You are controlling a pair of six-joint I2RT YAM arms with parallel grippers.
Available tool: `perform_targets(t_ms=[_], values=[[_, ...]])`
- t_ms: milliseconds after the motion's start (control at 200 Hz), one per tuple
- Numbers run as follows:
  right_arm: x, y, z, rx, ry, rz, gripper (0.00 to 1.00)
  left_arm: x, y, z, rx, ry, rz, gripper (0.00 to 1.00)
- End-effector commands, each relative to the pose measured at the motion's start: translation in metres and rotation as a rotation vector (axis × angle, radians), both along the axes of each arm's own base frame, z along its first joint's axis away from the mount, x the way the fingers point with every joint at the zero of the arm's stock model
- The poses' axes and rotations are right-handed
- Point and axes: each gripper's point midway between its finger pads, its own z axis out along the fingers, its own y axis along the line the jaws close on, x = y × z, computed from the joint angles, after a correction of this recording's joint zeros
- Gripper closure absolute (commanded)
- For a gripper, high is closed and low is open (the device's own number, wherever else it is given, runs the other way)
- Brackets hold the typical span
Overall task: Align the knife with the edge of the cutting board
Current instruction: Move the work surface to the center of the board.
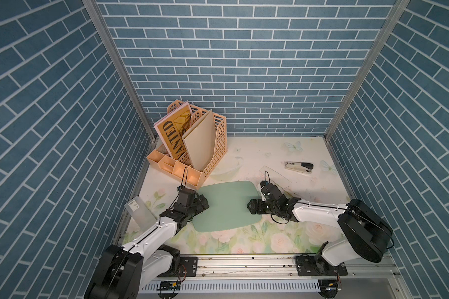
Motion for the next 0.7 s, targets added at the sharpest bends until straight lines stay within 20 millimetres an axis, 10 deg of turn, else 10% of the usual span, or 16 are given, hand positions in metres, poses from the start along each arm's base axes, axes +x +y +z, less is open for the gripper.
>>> perform_targets(t_ms=[0,695], values=[[-0.026,-0.002,-0.016,-0.003,0.108,0.008,0.12,-0.032,-0.036,-0.02,-0.106,0.162,-0.121,0.01],[0.011,-0.037,-0.009,0.025,0.075,-0.151,0.12,0.0,-0.088,0.001,-0.112,0.101,-0.24,0.01]])
